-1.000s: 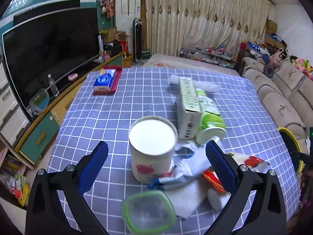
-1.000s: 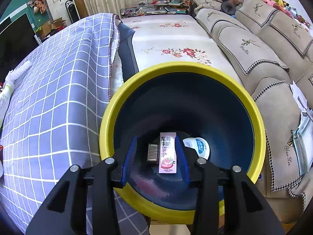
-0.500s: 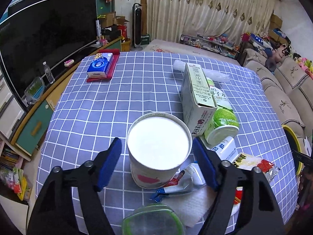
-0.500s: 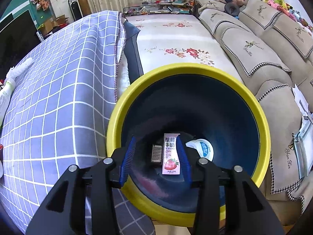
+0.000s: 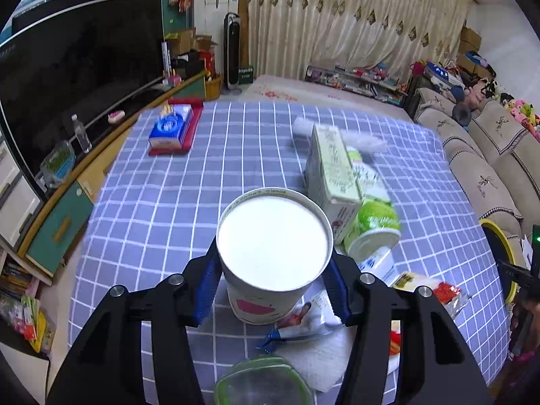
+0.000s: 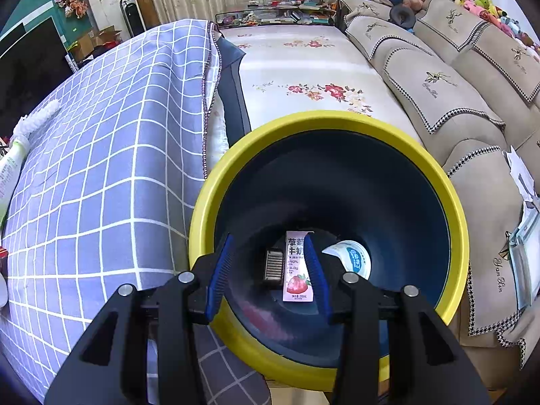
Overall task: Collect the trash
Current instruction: 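Grasp the white paper cup with the left gripper, then carry the paper cup with the left gripper into the bin and release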
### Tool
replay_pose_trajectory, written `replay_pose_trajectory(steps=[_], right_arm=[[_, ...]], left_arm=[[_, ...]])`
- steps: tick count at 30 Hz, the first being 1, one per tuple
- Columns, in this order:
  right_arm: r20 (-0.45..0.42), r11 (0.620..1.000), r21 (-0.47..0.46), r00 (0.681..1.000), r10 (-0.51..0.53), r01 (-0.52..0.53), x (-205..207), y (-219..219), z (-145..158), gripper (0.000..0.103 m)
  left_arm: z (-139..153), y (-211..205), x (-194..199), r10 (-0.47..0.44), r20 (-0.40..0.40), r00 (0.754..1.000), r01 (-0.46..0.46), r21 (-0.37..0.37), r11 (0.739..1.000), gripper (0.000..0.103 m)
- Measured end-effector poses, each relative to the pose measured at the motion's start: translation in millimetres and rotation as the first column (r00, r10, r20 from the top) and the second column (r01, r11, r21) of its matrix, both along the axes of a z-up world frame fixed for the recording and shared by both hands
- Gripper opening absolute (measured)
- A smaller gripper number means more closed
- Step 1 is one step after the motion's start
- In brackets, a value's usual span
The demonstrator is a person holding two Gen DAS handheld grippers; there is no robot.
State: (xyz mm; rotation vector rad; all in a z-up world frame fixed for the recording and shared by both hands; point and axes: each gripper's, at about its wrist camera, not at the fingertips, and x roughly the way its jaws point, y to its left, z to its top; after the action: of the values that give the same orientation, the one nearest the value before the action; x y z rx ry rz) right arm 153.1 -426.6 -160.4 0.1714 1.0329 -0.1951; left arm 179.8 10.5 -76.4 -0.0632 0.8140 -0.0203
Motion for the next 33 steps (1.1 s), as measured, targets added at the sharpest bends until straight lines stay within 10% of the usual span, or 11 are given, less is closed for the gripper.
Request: replay_pose_trajectory(steps=[15,33], right_arm=[[0.102,0.997,-0.014,0.992,-0.068,0.070,-46.8,-28.8,35.6,0.043],[0.222,0.955,0.009,0.931,-0.291,0.297,-181.9,-117.4,61.8,0.051]], left_arm=[[73.4,-93.4,-32.4,-0.243,0.125,0.962,0.242,0.026,0.970,0.055],[23.9,-426.7,-19.8,-0.745,-0.032,0.667,0.745,0.001,0.667,0.055]])
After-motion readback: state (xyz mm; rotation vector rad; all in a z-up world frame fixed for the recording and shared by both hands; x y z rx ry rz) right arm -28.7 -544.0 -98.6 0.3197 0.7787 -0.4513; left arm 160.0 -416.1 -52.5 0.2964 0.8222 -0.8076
